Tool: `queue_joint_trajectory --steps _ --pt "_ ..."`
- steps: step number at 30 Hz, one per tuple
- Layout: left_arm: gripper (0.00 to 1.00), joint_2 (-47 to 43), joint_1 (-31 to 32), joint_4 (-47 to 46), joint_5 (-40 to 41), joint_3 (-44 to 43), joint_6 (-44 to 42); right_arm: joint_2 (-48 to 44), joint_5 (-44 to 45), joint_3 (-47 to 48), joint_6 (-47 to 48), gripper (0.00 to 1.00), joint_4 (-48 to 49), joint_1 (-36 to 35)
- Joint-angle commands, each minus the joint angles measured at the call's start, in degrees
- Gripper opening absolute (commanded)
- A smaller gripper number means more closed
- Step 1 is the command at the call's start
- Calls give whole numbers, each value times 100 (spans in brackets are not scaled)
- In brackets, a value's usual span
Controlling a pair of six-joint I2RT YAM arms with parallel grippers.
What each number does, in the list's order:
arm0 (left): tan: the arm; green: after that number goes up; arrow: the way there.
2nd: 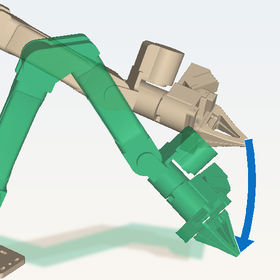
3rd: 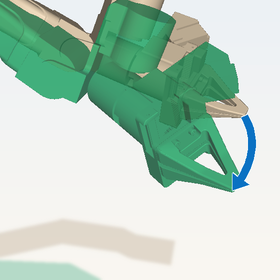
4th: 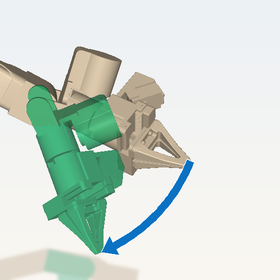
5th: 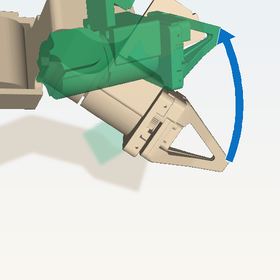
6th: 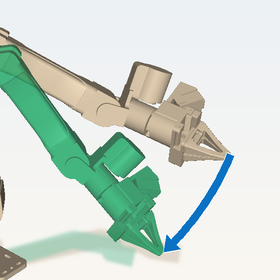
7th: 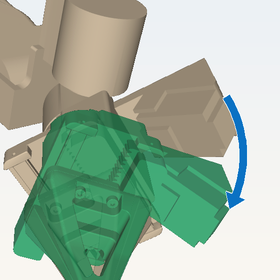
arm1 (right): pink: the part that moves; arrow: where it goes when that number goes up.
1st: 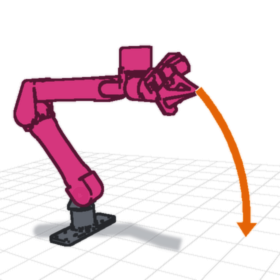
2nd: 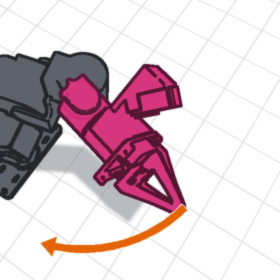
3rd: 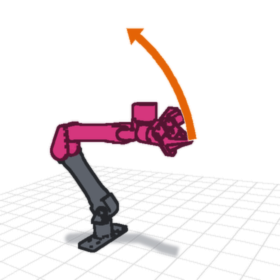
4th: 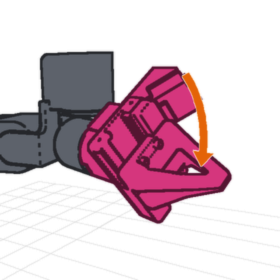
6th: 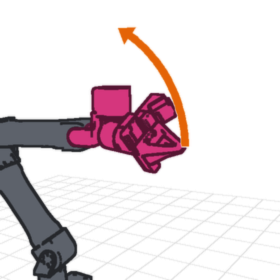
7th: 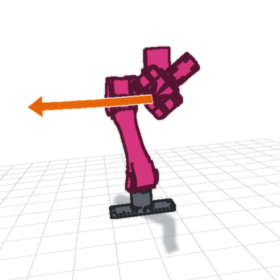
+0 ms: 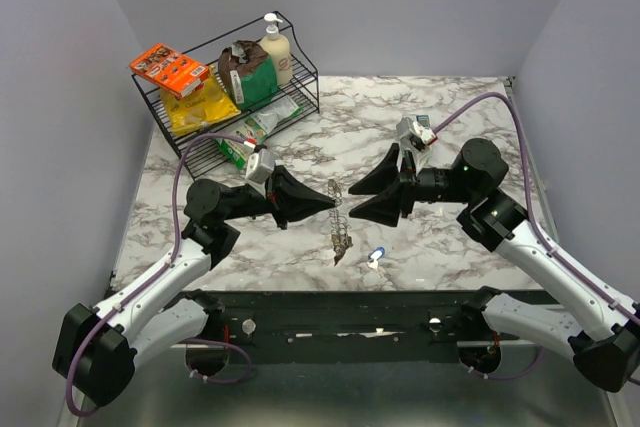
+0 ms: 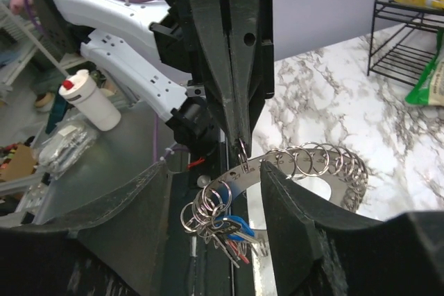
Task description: Put the keys on the keyring
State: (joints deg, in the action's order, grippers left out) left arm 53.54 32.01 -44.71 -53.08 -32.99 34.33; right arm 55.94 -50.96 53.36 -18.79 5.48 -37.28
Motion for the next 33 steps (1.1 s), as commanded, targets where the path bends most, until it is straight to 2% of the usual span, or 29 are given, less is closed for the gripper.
queue_joint_trajectory --steps 1,9,13,27,30,33 --pt "0 -19 7 -635 -150 -199 285 83 -476 -177 -336 63 691 27" --pt "0 -19 16 -548 -98 -216 285 303 -388 -318 -573 60 1087 28" --pt "0 7 25 -486 -124 -251 268 382 -406 -405 -705 49 1289 28" --pt "0 16 33 -477 -150 -243 268 470 -81 -415 -697 47 1280 28" --pt "0 -1 42 -477 -106 -234 276 558 -194 -388 -801 45 1385 27" --pt "0 16 60 -495 -89 -225 276 637 -318 -371 -960 35 1517 28"
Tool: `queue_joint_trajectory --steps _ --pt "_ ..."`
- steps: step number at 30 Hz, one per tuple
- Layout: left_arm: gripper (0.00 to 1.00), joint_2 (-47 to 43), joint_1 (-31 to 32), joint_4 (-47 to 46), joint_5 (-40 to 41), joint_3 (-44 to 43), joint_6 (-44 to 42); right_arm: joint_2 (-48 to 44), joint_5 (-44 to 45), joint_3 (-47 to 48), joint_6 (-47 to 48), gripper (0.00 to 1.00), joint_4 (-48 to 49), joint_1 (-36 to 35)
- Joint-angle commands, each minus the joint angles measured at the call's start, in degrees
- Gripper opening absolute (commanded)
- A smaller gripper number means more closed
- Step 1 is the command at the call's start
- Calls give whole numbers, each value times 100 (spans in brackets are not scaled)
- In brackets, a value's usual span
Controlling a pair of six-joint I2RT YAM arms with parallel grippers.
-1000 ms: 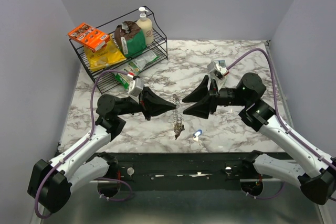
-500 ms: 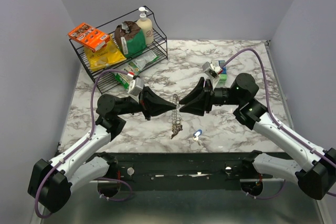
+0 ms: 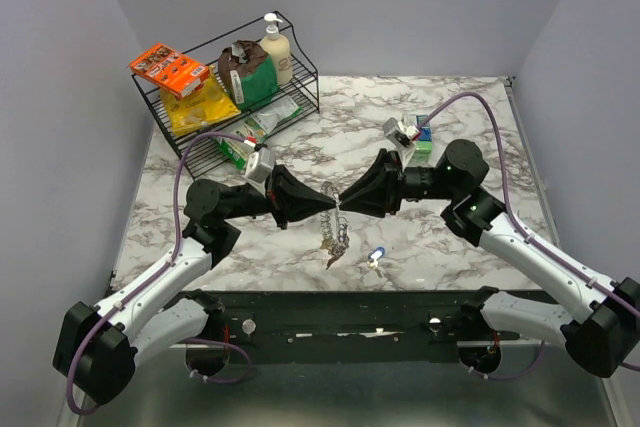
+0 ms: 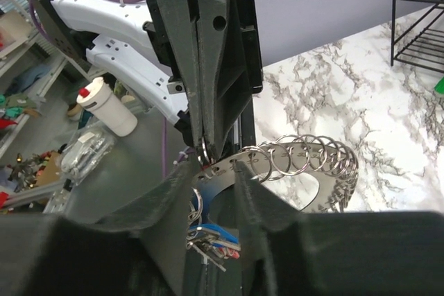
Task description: Put the keys on the keyring
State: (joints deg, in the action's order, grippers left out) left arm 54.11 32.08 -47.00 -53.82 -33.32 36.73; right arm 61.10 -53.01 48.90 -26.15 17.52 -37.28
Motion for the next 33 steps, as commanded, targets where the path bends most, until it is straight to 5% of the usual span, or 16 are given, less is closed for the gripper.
queue_joint_trajectory --steps 1,6,10,20,26,33 --pt "0 -41 71 -265 -14 -192 36 174 -104 84 -241 29 305 19" --pt "0 -6 106 -292 -14 -192 80 218 -95 -21 -425 20 550 28" --pt "0 -75 132 -222 -5 -192 71 139 -60 -65 -470 1 577 28" --pt "0 -339 150 876 126 -315 -499 -169 -78 5 -189 1 77 28" --pt "0 -383 150 2438 188 -692 -1264 -108 -200 338 215 1 -582 28" --pt "20 -463 159 3355 372 -930 -1932 -37 -306 541 690 1 -1224 28"
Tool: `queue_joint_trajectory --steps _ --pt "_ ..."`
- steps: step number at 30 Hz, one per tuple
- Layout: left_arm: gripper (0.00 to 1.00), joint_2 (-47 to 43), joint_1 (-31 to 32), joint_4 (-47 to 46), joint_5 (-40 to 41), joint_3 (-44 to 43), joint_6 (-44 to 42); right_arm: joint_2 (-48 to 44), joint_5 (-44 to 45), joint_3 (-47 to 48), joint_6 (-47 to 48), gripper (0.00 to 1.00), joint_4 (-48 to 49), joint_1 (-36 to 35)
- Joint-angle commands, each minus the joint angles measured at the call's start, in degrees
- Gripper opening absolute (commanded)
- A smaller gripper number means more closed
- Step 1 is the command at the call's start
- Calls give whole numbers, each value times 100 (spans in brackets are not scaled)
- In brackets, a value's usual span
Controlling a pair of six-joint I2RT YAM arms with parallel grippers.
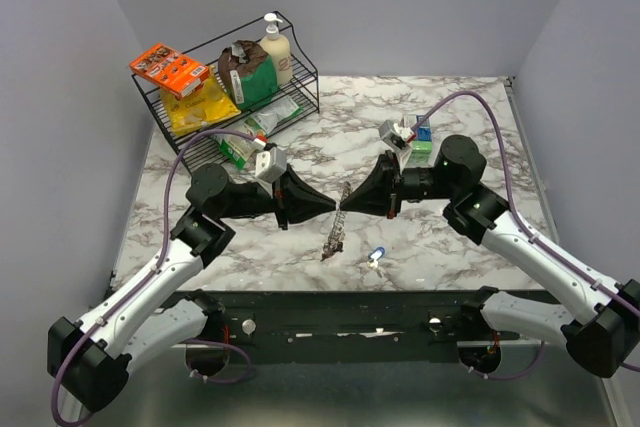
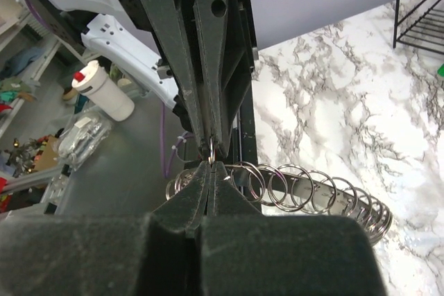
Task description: Put the keys on the keyring
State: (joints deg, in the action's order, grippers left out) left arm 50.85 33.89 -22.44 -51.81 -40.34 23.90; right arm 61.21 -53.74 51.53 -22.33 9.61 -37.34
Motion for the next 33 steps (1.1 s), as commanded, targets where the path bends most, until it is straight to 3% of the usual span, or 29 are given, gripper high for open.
queue_joint_trajectory --steps 1,5,11,15,22,29,33 --pt "23 -111 -31 977 163 -255 -685 -56 -251 305 334 1 -477 34" --pt "47 -31 -23 1241 66 -396 -851 -74 -243 349 475 1 -688 25" --pt "67 -23 -23 1645 22 -659 -1063 -39 -304 525 817 1 -1206 34" --pt "75 152 -23 2198 -4 -1001 -1352 -22 -269 665 1186 1 -1706 34" --pt "72 706 -14 3262 -399 -1696 -1801 57 -129 868 1529 1 -2147 34" --pt "59 900 -14 3492 -602 -1908 -1933 102 -58 894 1574 1 -2209 34" --pt "57 918 -5 3474 -707 -1952 -1916 128 -32 885 1582 1 -2200 34"
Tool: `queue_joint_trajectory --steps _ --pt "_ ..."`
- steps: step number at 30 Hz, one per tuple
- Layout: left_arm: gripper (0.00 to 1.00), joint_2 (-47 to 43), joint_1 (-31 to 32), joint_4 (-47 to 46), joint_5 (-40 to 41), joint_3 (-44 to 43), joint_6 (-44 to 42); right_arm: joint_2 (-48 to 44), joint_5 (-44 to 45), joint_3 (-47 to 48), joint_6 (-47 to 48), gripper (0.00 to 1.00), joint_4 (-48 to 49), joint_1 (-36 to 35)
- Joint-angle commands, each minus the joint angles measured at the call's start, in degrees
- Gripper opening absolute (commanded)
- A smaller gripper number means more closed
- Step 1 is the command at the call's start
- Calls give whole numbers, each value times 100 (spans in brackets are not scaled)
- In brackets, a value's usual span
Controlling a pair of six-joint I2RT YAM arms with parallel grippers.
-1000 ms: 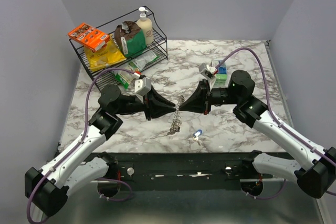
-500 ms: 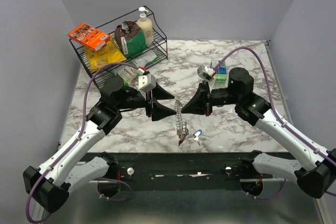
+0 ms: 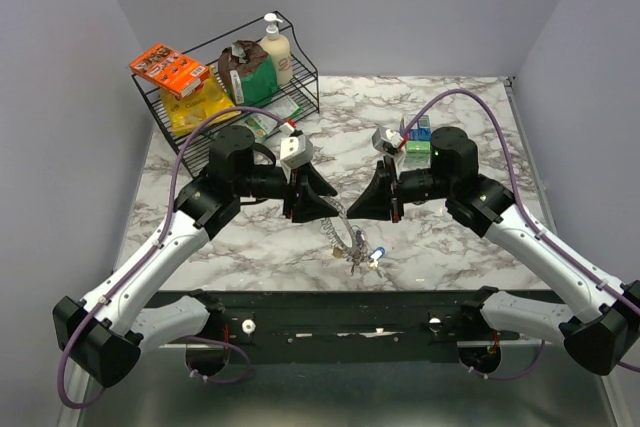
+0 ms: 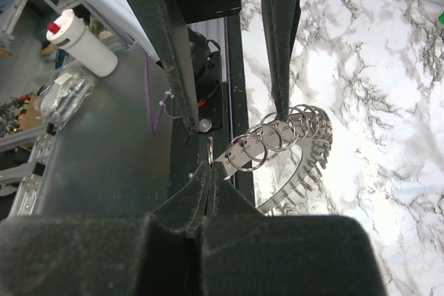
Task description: Put the keys on the keyring
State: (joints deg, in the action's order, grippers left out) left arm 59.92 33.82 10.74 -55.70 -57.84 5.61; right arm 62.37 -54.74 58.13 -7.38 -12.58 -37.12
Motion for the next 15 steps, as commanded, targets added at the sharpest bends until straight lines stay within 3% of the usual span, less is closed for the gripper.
queue_joint_trajectory --steps 1,8,15 --pt "56 2 1 147 -353 -210 -77 21 69 225 87 1 19 12" --pt "47 11 45 147 -380 -218 -60 100 78 243 87 1 19 12" --pt "46 134 177 446 -170 -297 -174 109 113 260 87 1 27 12"
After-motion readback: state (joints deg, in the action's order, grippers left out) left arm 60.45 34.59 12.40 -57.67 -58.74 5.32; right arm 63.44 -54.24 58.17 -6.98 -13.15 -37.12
